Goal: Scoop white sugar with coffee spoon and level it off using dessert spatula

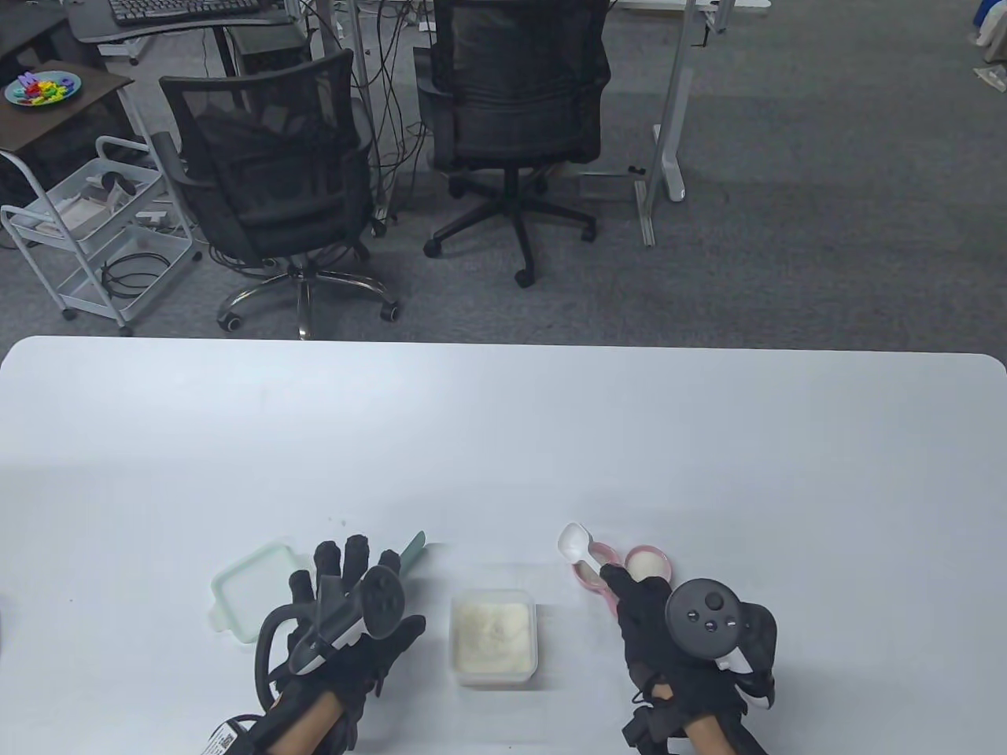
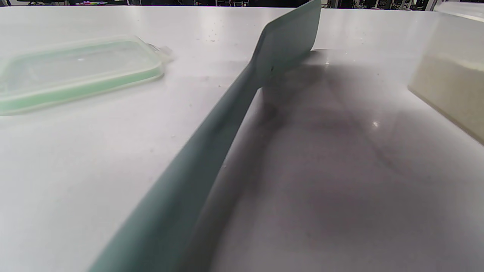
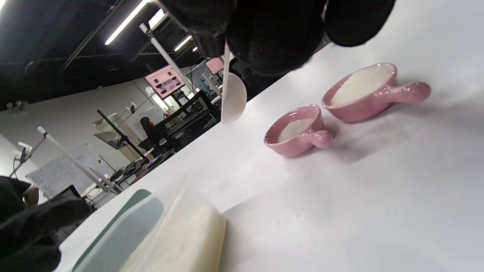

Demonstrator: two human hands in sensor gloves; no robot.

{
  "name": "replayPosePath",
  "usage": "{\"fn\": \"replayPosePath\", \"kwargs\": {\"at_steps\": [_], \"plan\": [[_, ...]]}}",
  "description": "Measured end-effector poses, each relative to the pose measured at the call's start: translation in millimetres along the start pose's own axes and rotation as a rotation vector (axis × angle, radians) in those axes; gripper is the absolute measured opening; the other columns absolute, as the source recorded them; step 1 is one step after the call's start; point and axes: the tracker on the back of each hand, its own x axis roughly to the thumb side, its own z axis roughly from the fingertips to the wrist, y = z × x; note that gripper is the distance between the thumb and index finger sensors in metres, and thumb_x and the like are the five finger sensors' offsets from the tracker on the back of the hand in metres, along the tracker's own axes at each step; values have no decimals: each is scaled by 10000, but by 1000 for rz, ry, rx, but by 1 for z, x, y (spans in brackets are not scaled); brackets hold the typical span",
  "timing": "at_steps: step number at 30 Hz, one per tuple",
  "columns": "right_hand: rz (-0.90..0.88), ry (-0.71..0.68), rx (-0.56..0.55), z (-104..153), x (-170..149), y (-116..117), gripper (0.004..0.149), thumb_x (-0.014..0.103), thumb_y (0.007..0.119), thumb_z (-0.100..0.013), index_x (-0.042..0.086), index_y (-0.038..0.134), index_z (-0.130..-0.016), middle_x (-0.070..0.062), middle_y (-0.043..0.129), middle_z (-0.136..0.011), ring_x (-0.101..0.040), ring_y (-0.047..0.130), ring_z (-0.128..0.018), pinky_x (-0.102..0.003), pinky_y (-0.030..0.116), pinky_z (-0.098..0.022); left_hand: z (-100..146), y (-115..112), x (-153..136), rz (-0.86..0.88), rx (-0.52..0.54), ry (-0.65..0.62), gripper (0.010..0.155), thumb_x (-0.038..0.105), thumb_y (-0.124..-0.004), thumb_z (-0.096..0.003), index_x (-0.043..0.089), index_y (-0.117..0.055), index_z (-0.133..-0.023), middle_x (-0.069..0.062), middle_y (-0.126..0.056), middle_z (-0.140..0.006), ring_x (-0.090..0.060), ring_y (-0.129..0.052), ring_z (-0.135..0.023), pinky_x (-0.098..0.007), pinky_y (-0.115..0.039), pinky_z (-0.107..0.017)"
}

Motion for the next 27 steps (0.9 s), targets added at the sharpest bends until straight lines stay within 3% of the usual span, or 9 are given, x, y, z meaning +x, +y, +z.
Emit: {"fn": "replayPosePath", "kwargs": {"at_steps": [12, 27], "plan": [[58, -19, 110, -4, 9, 30, 517, 189, 693, -579, 73, 610, -1075, -209, 769, -882, -312, 861, -616, -636, 610, -673, 0, 0, 0, -1, -16, 7, 875, 738, -586, -458, 391, -163, -1140, -46, 1, -1218, -468, -42, -1136, -703, -202, -776], [532, -56, 179, -1, 28, 65, 582, 224, 786, -548, 73, 571, -1068, -222, 805, -885, -317, 892, -598, -628, 639, -658, 0, 2, -1, 23, -9, 4, 872, 738, -587, -457, 395, -168, -1141, -41, -3, -1222, -465, -39, -1138, -706, -196, -774]]}}
